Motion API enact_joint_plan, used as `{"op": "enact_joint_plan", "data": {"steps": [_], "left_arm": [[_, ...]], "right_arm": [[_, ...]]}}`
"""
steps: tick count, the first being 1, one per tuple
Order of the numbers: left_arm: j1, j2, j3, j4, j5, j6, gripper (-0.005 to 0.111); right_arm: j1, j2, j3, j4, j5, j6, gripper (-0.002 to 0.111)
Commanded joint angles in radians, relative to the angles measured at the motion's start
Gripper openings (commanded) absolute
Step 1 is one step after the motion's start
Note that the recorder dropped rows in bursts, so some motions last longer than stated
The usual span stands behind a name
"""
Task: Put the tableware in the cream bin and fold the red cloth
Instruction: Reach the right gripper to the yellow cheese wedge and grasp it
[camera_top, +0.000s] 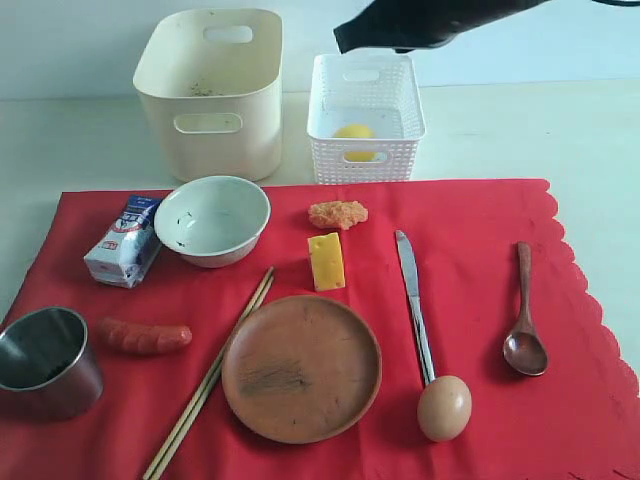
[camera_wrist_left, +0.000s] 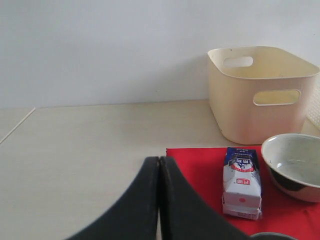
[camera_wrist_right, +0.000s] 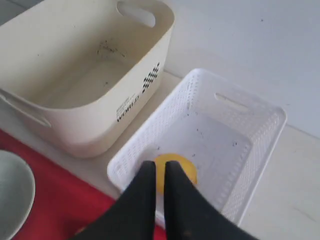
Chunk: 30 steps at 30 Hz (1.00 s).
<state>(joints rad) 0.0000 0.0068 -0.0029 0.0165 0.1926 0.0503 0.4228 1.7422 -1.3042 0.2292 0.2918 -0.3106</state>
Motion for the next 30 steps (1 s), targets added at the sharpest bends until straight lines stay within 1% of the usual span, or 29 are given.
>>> {"op": "enact_joint_plan", "data": {"steps": [1, 4, 7, 11, 12, 15, 20, 21, 23, 25, 26, 30], "left_arm": [[0.0, -0.007, 0.003, -0.005, 0.0, -0.001, 0.001], [0.0, -0.007, 0.003, -0.005, 0.0, -0.001, 0.001], [0.0, -0.007, 0.003, -0.005, 0.0, -0.001, 0.001], [0.0, -0.007, 0.003, -0.005, 0.0, -0.001, 0.001], [0.0, -0.007, 0.003, -0.005, 0.0, -0.001, 0.001], [0.0, -0.007, 0.003, -0.005, 0.0, -0.001, 0.001], [0.0, -0.007, 0.003, -0.005, 0.0, -0.001, 0.001], [0.0, -0.007, 0.003, -0.005, 0.0, -0.001, 0.001], [0.0, -0.007, 0.003, -0.005, 0.0, -0.001, 0.001], [0.0, -0.007, 0.003, -0.005, 0.0, -0.001, 0.001], [0.0, -0.007, 0.003, -0.005, 0.0, -0.001, 0.001], [0.0, -0.007, 0.003, -0.005, 0.0, -0.001, 0.001]], "right_arm": [[-0.004, -0.076, 0.127, 0.021, -0.017, 0.0, 0.0], [-0.004, -0.11, 0.222, 0.085, -0.042, -0.002, 0.0], [0.019, -0.122, 0.287, 0.091, -0.043, -0.008, 0.0], [0.1, -0.104, 0.338, 0.093, -0.043, -0.025, 0.0], [0.119, -0.096, 0.34, 0.093, -0.043, -0.025, 0.002], [0.169, -0.064, 0.34, 0.093, -0.036, 0.01, 0.014], [0.229, -0.019, 0.34, 0.093, -0.041, 0.025, 0.053], [0.235, -0.012, 0.34, 0.091, -0.042, 0.023, 0.059], [0.253, -0.005, 0.34, 0.083, -0.042, 0.023, 0.069], [0.272, 0.004, 0.34, 0.08, -0.042, 0.011, 0.075], [0.282, 0.008, 0.34, 0.08, -0.048, -0.011, 0.077], [0.291, 0.049, 0.34, 0.078, -0.1, -0.047, 0.077]]}}
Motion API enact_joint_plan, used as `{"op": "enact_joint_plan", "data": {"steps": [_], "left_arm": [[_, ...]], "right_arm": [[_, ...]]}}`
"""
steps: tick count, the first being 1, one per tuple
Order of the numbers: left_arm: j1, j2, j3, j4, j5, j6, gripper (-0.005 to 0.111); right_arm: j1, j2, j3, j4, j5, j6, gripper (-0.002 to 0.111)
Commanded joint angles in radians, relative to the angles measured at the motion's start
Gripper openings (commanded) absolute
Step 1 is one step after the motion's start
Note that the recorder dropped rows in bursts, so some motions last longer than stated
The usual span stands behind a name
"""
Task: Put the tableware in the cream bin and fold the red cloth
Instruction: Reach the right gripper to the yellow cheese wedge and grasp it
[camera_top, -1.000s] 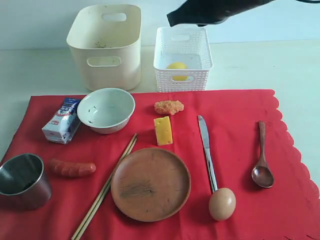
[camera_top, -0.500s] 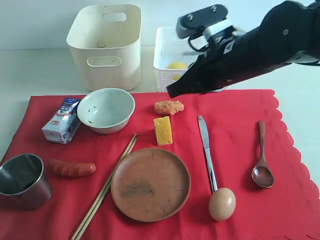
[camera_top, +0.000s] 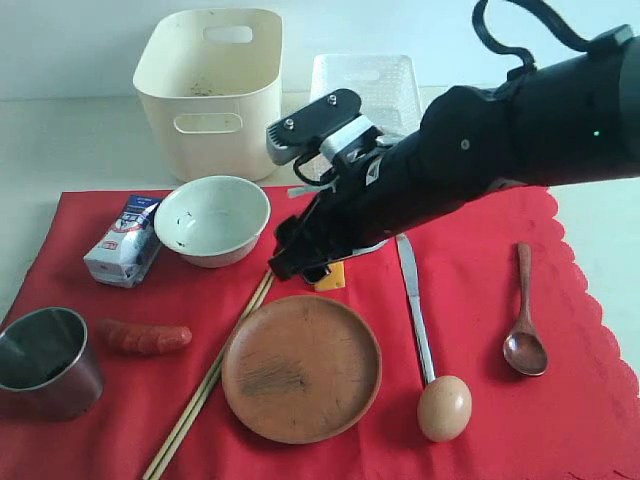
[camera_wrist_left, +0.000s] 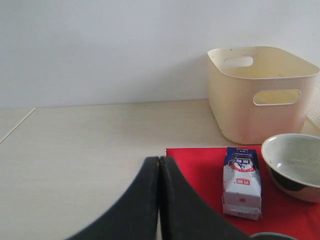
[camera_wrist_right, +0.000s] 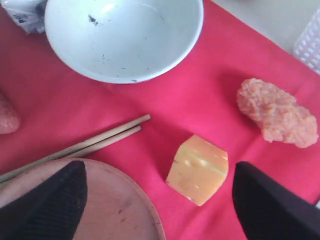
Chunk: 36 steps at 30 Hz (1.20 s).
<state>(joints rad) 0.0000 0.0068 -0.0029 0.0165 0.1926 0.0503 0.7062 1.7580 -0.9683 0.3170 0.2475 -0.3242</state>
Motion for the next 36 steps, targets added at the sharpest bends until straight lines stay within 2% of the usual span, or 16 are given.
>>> {"op": "enact_joint_plan", "data": {"steps": [1, 13, 20, 22, 33, 36], "left_arm": [[0.0, -0.007, 0.003, -0.005, 0.0, -0.001, 0.001], [0.0, -0.007, 0.003, -0.005, 0.0, -0.001, 0.001], [0.0, -0.007, 0.003, -0.005, 0.0, -0.001, 0.001], [0.0, -0.007, 0.003, -0.005, 0.0, -0.001, 0.001], [0.0, -0.007, 0.003, -0.005, 0.0, -0.001, 0.001], [0.0, -0.007, 0.003, -0.005, 0.0, -0.001, 0.001]], "right_arm": [[0.003, 0.046, 0.004, -0.009, -0.068, -0.032, 0.077], [-0.011, 0.168, -0.069, -0.006, -0.085, -0.005, 0.077], [-0.056, 0.185, -0.069, -0.006, -0.062, -0.005, 0.075], [-0.057, 0.194, -0.069, -0.006, -0.048, -0.005, 0.069], [-0.055, 0.231, -0.069, -0.011, -0.064, -0.005, 0.022], [-0.055, 0.231, -0.071, -0.011, -0.066, -0.005, 0.013]]}}
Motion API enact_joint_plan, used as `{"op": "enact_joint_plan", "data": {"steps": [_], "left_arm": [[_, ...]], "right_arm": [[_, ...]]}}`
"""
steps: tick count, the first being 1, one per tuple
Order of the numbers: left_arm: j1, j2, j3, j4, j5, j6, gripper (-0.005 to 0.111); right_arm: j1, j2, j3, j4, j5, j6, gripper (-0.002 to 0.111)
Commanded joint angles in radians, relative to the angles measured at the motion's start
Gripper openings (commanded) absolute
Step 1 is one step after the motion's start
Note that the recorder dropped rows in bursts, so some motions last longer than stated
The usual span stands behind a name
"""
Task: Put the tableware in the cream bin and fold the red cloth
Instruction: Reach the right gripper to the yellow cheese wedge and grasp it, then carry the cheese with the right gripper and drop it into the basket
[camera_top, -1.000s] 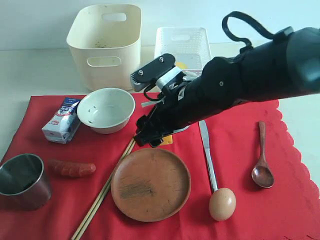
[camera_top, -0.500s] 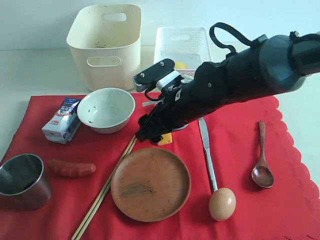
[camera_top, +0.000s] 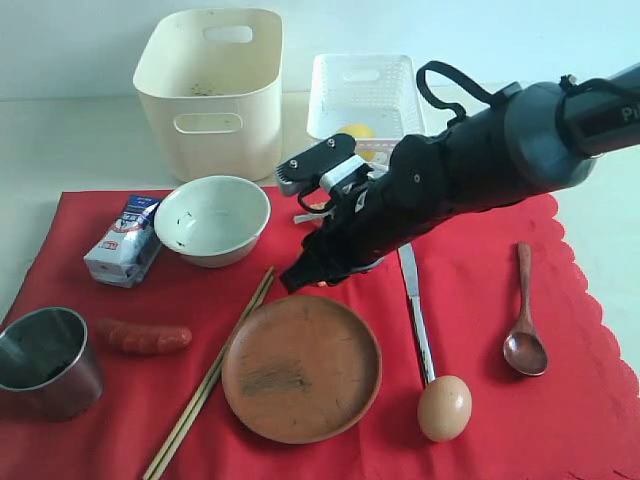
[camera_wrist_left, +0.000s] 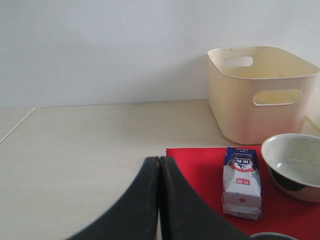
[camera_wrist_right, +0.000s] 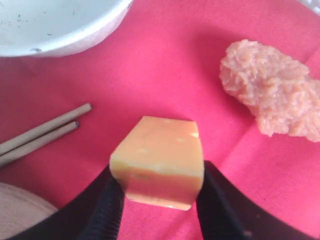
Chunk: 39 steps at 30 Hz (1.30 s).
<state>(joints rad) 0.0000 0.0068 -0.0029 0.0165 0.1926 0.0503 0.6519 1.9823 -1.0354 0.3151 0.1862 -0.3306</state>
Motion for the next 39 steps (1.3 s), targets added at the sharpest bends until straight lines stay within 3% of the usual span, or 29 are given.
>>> {"op": "enact_joint_plan", "data": {"steps": [1, 6, 17, 24, 30, 39], "left_arm": [[0.0, -0.007, 0.003, -0.005, 0.0, -0.001, 0.001], [0.0, -0.007, 0.003, -0.005, 0.0, -0.001, 0.001], [0.0, -0.007, 0.003, -0.005, 0.0, -0.001, 0.001], [0.0, -0.007, 0.003, -0.005, 0.0, -0.001, 0.001], [0.0, -0.007, 0.003, -0.005, 0.0, -0.001, 0.001], [0.0, -0.007, 0.003, -0.005, 0.0, -0.001, 0.001]], "right_arm": [[0.0, 0.007, -0.004, -0.009, -0.002, 0.001, 0.011], [0.0, -0.028, -0.004, -0.007, 0.002, 0.001, 0.0], [-0.004, -0.245, -0.004, -0.025, 0.018, 0.001, 0.0], [-0.108, -0.317, -0.066, -0.03, 0.001, 0.001, 0.0], [-0.209, -0.233, -0.179, -0.026, -0.046, 0.02, 0.0], [-0.251, 0.086, -0.382, -0.027, -0.192, 0.019, 0.0]]}}
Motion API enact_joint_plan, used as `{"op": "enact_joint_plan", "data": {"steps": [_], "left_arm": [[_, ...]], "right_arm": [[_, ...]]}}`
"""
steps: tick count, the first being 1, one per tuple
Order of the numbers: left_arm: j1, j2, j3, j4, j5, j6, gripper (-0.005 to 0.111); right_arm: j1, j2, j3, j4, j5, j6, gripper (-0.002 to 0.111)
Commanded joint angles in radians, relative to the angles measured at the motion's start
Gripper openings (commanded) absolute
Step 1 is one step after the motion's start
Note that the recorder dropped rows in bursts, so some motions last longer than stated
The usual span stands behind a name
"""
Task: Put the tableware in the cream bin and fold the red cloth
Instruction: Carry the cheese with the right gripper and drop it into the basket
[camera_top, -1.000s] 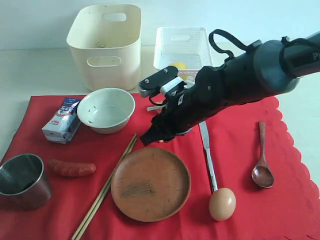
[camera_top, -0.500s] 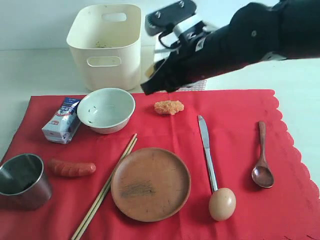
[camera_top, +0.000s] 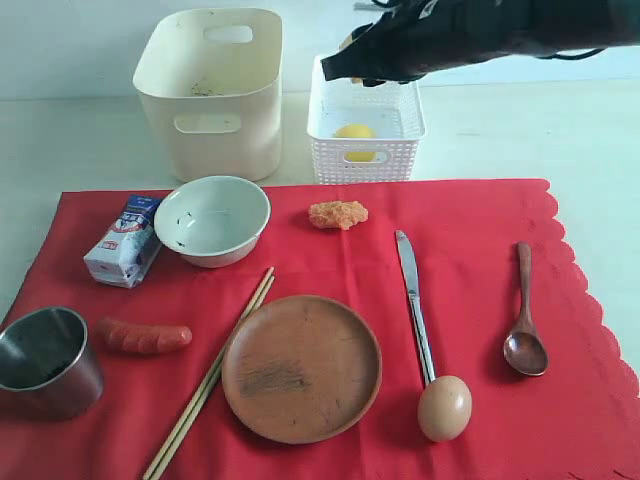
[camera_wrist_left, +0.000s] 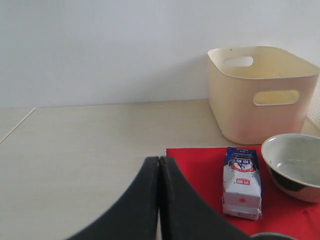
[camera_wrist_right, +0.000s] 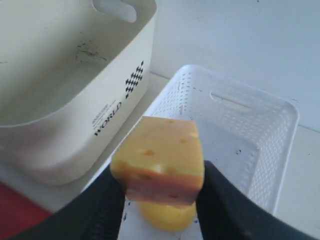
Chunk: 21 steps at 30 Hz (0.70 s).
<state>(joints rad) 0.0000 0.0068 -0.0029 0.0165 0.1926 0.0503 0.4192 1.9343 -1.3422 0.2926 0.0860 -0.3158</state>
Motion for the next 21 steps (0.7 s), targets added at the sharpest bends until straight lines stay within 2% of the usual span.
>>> {"op": "enact_joint_plan", "data": {"steps": [1, 5, 14, 17, 21], "left_arm": [[0.0, -0.007, 0.003, -0.005, 0.0, -0.001, 0.001], [0.0, -0.007, 0.003, -0.005, 0.0, -0.001, 0.001], [0.0, -0.007, 0.003, -0.005, 0.0, -0.001, 0.001], [0.0, -0.007, 0.003, -0.005, 0.0, -0.001, 0.001], [0.0, -0.007, 0.003, -0.005, 0.0, -0.001, 0.001]], "right_arm": [[-0.018, 0.167, -0.09, -0.005, -0.124, 0.005, 0.001], [-0.02, 0.253, -0.125, 0.049, -0.222, 0.005, 0.015], [-0.02, 0.318, -0.153, 0.1, -0.265, 0.002, 0.079], [-0.02, 0.309, -0.153, 0.1, -0.24, 0.002, 0.091], [-0.038, 0.255, -0.153, 0.088, -0.093, -0.023, 0.093]]}}
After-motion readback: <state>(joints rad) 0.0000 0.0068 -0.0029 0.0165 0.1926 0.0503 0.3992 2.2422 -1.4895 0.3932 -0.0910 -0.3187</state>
